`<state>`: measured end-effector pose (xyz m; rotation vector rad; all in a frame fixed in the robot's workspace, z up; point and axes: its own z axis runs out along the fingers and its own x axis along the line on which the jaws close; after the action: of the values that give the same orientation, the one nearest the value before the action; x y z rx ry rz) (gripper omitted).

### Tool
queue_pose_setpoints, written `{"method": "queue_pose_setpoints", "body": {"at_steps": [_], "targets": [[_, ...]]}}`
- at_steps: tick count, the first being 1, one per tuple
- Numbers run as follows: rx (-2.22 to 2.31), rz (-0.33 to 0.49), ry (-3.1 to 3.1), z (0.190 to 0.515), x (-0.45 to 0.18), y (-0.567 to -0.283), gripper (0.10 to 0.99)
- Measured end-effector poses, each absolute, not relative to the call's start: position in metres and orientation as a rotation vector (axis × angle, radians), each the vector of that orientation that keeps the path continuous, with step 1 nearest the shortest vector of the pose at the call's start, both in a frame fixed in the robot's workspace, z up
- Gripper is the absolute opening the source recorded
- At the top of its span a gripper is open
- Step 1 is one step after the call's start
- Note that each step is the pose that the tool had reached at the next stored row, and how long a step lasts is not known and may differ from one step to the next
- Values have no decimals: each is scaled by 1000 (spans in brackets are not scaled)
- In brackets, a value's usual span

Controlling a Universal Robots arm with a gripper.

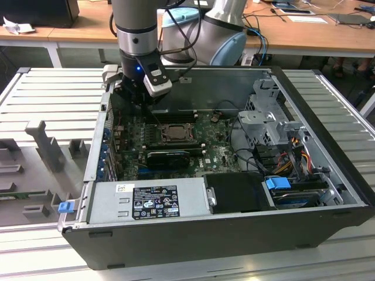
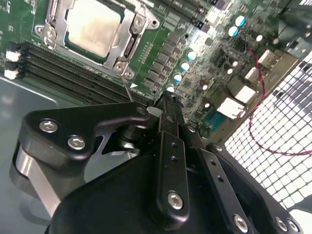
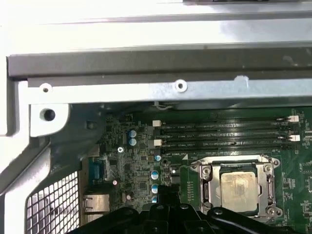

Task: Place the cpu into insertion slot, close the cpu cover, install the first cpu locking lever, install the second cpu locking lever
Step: 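Install the first cpu locking lever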

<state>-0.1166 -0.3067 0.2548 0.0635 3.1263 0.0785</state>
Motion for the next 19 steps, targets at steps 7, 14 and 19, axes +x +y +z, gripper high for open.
{"method": "queue_pose_setpoints", "body": {"at_steps": [7, 14, 19], "targets": [[64, 85, 3126, 252, -120, -300, 106], [64, 92, 3126, 251, -121, -295, 106], [64, 92, 3126, 250, -121, -291, 106]]}}
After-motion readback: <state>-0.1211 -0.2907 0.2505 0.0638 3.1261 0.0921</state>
